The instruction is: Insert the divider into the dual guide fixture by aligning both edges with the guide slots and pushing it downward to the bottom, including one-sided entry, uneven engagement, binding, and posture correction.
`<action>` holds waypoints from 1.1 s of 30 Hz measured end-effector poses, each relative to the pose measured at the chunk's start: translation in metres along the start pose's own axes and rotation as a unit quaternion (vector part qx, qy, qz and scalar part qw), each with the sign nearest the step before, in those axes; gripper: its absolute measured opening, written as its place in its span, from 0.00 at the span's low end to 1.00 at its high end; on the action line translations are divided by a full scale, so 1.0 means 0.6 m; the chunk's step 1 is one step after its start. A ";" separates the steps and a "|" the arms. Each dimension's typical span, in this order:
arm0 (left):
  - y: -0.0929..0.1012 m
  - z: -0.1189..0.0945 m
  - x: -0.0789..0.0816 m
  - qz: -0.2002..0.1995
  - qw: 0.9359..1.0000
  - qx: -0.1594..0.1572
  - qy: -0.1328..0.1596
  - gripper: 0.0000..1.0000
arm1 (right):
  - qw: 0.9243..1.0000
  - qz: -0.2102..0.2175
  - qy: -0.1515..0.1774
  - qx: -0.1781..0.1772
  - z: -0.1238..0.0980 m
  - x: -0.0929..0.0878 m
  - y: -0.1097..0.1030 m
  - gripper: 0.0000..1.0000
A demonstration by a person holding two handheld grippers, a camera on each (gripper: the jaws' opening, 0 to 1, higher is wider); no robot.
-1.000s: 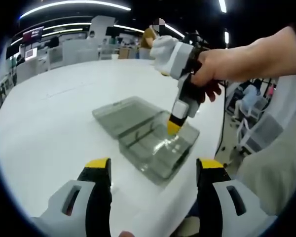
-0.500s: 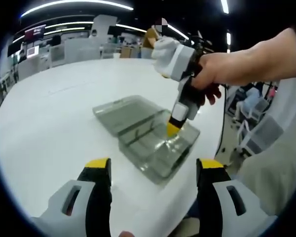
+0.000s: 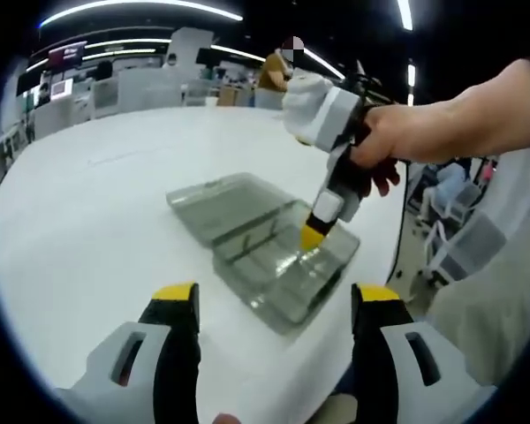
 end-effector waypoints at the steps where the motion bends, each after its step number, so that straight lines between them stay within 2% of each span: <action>1: 0.000 0.000 0.000 0.000 1.000 0.000 0.000 0.67 | 1.000 -0.003 0.001 -0.001 0.000 0.000 -0.001 0.00; 20: 0.006 -0.002 0.000 -0.003 1.000 0.007 0.000 0.67 | 0.997 -0.062 -0.001 -0.047 0.016 0.007 -0.011 0.00; 28: 0.006 -0.008 -0.002 -0.009 1.000 0.020 -0.003 0.67 | 0.997 -0.069 0.002 -0.041 0.021 0.007 -0.007 0.00; 33: 0.009 -0.014 -0.008 -0.014 0.999 0.030 -0.008 0.67 | 0.997 -0.071 0.012 -0.019 0.025 0.001 -0.002 0.02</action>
Point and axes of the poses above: the point that each gripper's makers call its tool centre point, and the gripper's own axes: z roughly forward along the fingers, y roughly to its right, x roughly out of its top, the point moved 10 cm from there along -z, roughly backward along the fingers, and after that the axes turned 5 degrees about -y, right-handed, at the moved point
